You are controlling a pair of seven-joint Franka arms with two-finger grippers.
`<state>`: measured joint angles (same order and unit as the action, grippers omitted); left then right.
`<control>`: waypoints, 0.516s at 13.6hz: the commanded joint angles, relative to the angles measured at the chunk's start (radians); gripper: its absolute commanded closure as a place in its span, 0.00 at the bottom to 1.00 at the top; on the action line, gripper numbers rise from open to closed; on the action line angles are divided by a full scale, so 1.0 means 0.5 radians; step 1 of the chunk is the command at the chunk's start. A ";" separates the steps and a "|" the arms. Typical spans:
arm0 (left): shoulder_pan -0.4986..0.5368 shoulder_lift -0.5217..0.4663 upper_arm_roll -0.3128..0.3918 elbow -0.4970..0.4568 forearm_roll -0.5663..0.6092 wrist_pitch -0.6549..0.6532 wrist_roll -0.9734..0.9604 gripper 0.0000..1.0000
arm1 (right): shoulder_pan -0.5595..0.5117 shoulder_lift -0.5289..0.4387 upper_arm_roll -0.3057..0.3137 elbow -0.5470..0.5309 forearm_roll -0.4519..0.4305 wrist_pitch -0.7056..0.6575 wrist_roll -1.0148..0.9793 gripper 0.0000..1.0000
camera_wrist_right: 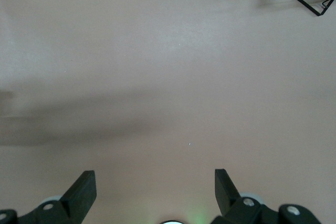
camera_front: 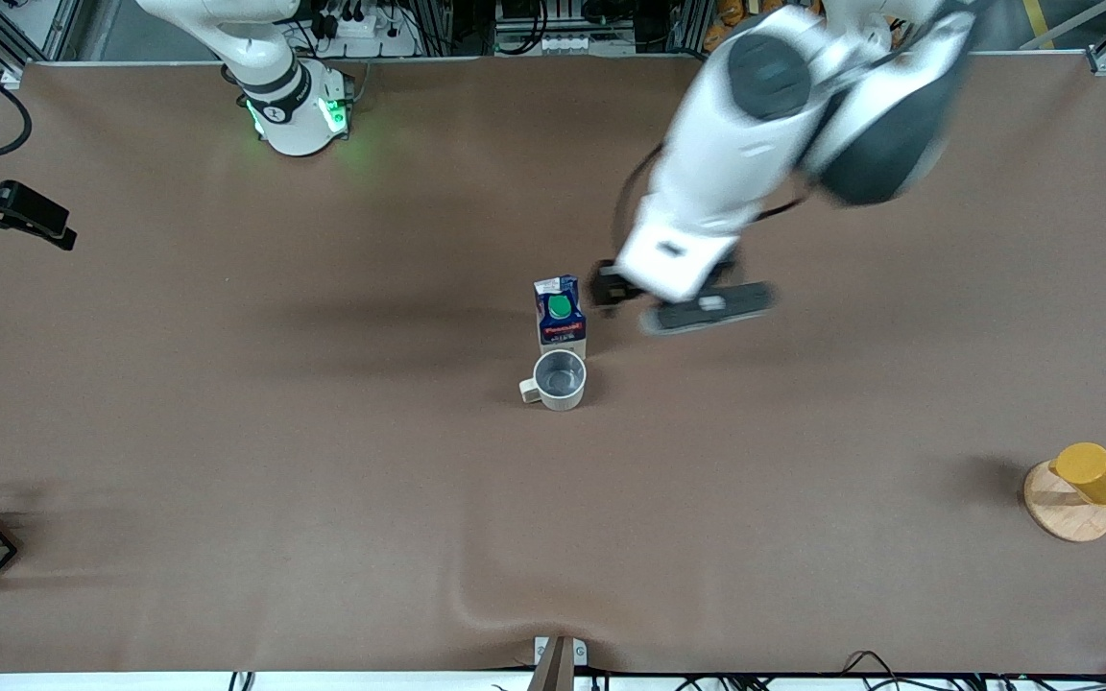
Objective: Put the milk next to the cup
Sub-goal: 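Lower the carton beside the mug and open the left gripper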
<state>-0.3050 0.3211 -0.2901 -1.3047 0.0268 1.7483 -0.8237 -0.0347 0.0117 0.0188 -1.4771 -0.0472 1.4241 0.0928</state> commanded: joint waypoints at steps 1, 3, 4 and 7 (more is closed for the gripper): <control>0.348 -0.218 -0.027 -0.103 0.005 -0.131 0.434 0.00 | 0.002 -0.002 0.015 0.012 -0.007 -0.001 0.038 0.00; 0.529 -0.295 -0.027 -0.112 0.008 -0.232 0.628 0.00 | 0.020 0.001 0.015 0.012 -0.007 0.002 0.038 0.00; 0.573 -0.317 -0.027 -0.127 0.023 -0.284 0.653 0.00 | 0.017 0.001 0.012 0.012 -0.010 0.002 0.038 0.00; 0.610 -0.332 -0.015 -0.179 0.038 -0.315 0.663 0.00 | 0.017 0.001 0.012 0.012 -0.007 0.005 0.038 0.00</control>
<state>-0.0029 0.1818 -0.2896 -1.3452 0.0267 1.5952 -0.4924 -0.0297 0.0118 0.0233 -1.4773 -0.0469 1.4247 0.0929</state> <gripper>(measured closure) 0.000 0.000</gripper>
